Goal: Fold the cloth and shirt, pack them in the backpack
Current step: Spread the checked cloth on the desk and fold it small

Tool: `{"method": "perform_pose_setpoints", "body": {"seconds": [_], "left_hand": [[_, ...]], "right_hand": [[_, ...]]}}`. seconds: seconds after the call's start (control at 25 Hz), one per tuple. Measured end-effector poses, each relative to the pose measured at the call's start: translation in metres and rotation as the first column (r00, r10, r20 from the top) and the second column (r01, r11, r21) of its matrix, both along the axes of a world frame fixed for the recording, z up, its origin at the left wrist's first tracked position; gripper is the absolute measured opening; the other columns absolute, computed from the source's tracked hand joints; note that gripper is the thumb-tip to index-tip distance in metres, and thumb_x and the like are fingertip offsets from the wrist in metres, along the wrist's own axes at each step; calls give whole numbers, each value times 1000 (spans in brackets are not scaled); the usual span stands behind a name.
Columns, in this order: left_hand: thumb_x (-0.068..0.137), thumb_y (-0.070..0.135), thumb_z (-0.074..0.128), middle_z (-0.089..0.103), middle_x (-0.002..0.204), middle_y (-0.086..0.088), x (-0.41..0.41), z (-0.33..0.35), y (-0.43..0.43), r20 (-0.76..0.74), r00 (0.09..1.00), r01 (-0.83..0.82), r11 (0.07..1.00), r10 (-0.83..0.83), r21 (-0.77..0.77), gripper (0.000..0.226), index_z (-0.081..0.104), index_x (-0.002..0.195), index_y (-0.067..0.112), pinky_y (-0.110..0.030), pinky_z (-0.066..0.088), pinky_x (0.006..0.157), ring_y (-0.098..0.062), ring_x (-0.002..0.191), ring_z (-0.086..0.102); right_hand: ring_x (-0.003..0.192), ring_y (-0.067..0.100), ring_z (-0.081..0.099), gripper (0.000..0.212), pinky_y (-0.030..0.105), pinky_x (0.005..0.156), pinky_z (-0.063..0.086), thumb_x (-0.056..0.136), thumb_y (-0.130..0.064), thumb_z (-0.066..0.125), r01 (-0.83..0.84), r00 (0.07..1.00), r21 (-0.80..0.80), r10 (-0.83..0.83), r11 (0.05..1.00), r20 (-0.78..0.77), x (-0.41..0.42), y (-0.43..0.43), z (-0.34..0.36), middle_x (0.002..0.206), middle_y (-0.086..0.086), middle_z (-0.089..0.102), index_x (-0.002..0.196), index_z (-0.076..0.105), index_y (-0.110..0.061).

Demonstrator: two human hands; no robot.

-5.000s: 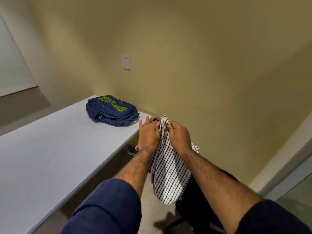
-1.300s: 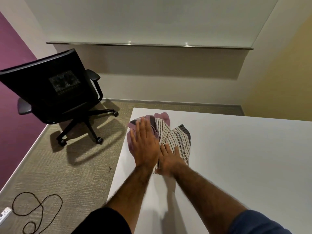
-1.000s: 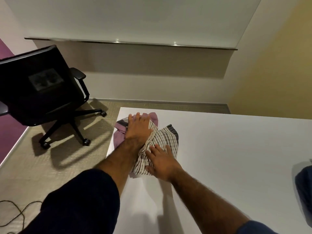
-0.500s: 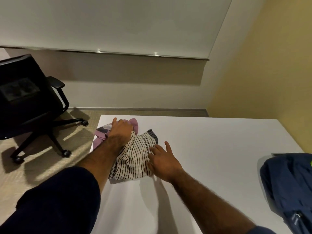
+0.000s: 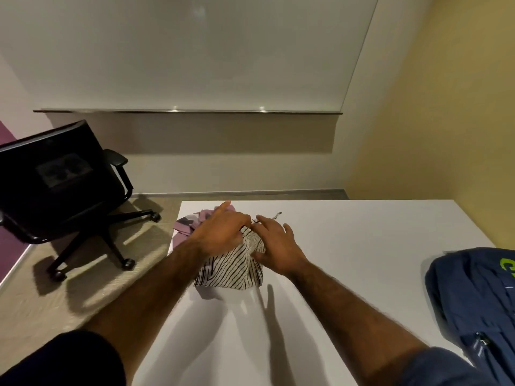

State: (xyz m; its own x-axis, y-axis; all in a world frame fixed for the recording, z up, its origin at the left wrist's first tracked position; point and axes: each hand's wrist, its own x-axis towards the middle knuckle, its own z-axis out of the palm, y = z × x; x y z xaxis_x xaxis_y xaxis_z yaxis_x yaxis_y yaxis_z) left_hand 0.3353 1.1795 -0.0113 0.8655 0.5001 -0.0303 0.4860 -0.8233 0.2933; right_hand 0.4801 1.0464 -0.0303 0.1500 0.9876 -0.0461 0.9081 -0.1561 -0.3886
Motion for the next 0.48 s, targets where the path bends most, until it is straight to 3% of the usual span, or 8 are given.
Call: {"method": "perform_pose_setpoints", "body": {"seconds": [0.08, 0.12, 0.2, 0.28, 0.32, 0.4, 0.44, 0.48], "left_hand": [[90, 24, 50, 63, 124, -2, -7, 19, -18, -34, 999, 18, 1000, -17, 11, 33, 62, 118, 35, -56, 15, 126, -25, 144, 37], [88, 30, 48, 64, 122, -3, -9, 26, -25, -68, 997, 46, 997, -42, 57, 28, 59, 112, 38, -57, 20, 124, -25, 144, 37], [82, 44, 41, 65, 113, -2, -15, 40, -34, -172, 984, 70, 989, -47, 131, 20, 49, 100, 43, -55, 33, 117, -25, 138, 43], [80, 48, 42, 65, 108, 0, -24, 61, -42, -260, 965, 66, 982, -19, 175, 24, 53, 99, 37, -51, 43, 110, -24, 129, 49], [83, 46, 46, 65, 107, 1, -27, 73, -49, -278, 961, 69, 979, -14, 190, 25, 59, 100, 33, -47, 46, 106, -22, 123, 51], [89, 37, 52, 65, 103, 7, -32, 95, -65, -252, 968, 51, 974, 6, 219, 22, 67, 103, 29, -35, 49, 90, -19, 109, 55], [90, 32, 53, 63, 98, 10, -31, 107, -74, -226, 974, 43, 974, 8, 223, 19, 67, 103, 28, -32, 48, 82, -16, 98, 56], [89, 29, 55, 61, 94, 14, -30, 116, -82, -207, 978, 35, 977, 10, 211, 15, 65, 101, 29, -30, 47, 76, -13, 91, 55]], "right_hand": [[153, 24, 17, 51, 58, 122, 9, 90, -37, 69, -73, 996, -42, 75, 996, 40, 4, -4, 23, 163, 1, 31, 137, 58, -24], [150, 25, 25, 33, 58, 122, 10, 90, -36, 68, -114, 990, -84, 120, 990, 76, 7, -6, 35, 154, 2, 46, 120, 68, -22], [125, 23, 53, 10, 56, 120, 14, 89, -30, 62, -148, 967, -217, 188, 965, 174, 17, -13, 56, 112, -1, 69, 89, 67, -21], [94, 21, 59, 15, 47, 112, 30, 87, -23, 60, -105, 954, -315, 185, 943, 235, 33, -30, 75, 80, -5, 60, 74, 54, -22], [87, 21, 58, 20, 41, 99, 41, 86, -20, 60, -64, 960, -324, 148, 944, 239, 43, -39, 79, 77, -5, 56, 71, 48, -23], [87, 24, 58, 17, 33, 73, 43, 84, -15, 61, 19, 981, -286, 37, 958, 188, 65, -57, 82, 82, -4, 56, 77, 47, -22], [91, 24, 58, 13, 33, 72, 44, 85, -17, 64, 33, 990, -268, 5, 963, 138, 72, -68, 84, 91, -5, 60, 89, 52, -22], [98, 23, 59, 26, 35, 80, 47, 86, -24, 69, 26, 997, -256, -6, 966, 81, 74, -76, 86, 103, -7, 62, 108, 55, -23]]}}
